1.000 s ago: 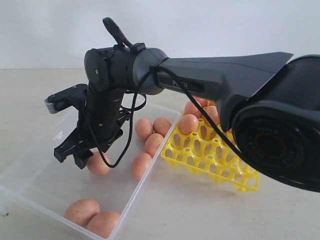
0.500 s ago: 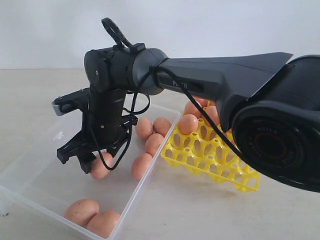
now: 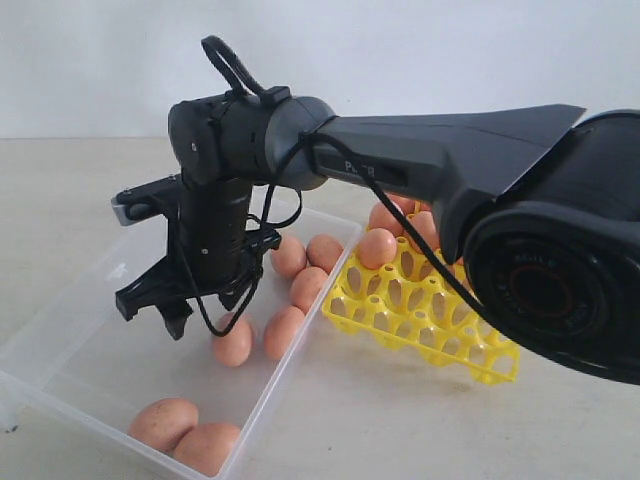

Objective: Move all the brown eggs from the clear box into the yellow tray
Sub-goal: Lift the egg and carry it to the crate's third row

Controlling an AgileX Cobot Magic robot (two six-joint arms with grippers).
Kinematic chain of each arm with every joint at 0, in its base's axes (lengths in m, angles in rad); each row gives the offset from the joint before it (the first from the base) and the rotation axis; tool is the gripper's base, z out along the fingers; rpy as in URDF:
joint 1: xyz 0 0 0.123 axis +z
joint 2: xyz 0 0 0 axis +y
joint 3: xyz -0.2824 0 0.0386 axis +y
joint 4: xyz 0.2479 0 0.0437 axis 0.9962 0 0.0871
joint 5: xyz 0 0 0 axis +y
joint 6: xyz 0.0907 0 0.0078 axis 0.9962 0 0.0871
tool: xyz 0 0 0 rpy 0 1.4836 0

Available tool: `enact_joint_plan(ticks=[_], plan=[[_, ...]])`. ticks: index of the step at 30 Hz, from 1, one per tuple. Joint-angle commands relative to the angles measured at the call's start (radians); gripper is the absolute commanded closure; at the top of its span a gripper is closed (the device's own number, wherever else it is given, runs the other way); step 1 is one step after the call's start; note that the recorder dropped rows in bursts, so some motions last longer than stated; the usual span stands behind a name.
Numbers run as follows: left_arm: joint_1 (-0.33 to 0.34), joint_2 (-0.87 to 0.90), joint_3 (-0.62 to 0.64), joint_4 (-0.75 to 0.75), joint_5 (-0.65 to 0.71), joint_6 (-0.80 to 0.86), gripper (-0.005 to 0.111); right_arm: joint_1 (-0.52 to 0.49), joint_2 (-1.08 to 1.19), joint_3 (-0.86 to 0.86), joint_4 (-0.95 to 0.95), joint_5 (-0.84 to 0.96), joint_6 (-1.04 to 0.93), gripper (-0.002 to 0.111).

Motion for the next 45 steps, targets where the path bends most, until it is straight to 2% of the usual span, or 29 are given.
enact_joint_plan(ticks=[1,6,9,11,21,23,24,26,27,33,36,40,45], plan=[[-0.002,-0.001,0.003,-0.004,-0.004,-0.007,0.105,0.0,-0.004,-0.004,-0.036,-0.127,-0.114,0.046],[-0.002,-0.001,0.003,-0.004,-0.004,-0.007,0.105,0.0,-0.069,-0.004,-0.04,-0.095,-0.091,0.046],[-0.002,-0.001,0.003,-0.004,-0.004,-0.007,0.105,0.0,-0.122,-0.004,-0.087,0.158,0.091,0.046],[-0.002,-0.001,0.003,-0.004,-0.004,-0.007,0.105,0.0,-0.093,0.004,-0.147,0.163,0.152,0.046],[-0.002,-0.001,0.003,-0.004,-0.004,-0.007,0.105,0.0,0.016,0.025,-0.07,0.158,0.22,0.046],[-0.002,-0.001,0.003,-0.004,-0.004,-0.007,0.105,0.0,0.018,0.025,-0.07,0.111,0.22,0.056],[-0.002,-0.001,0.003,-0.004,-0.004,-0.007,0.105,0.0,0.018,0.025,-0.07,0.092,0.22,0.065],[-0.002,-0.001,0.003,-0.004,-0.004,-0.007,0.105,0.0,0.018,0.025,-0.07,0.056,0.207,0.09],[-0.002,-0.001,0.003,-0.004,-0.004,-0.007,0.105,0.0,0.018,0.025,-0.07,0.032,0.171,0.106],[-0.002,-0.001,0.003,-0.004,-0.004,-0.007,0.105,0.0,0.012,-0.093,-0.069,-0.062,-0.017,0.107],[-0.002,-0.001,0.003,-0.004,-0.004,-0.007,0.105,0.0,-0.011,-0.166,-0.075,-0.163,-0.014,0.107],[-0.002,-0.001,0.003,-0.004,-0.004,-0.007,0.105,0.0,-0.052,-0.169,-0.096,-0.33,0.16,0.107],[-0.002,-0.001,0.003,-0.004,-0.004,-0.007,0.105,0.04,-0.107,-0.013,-0.244,-0.644,0.374,0.107]])
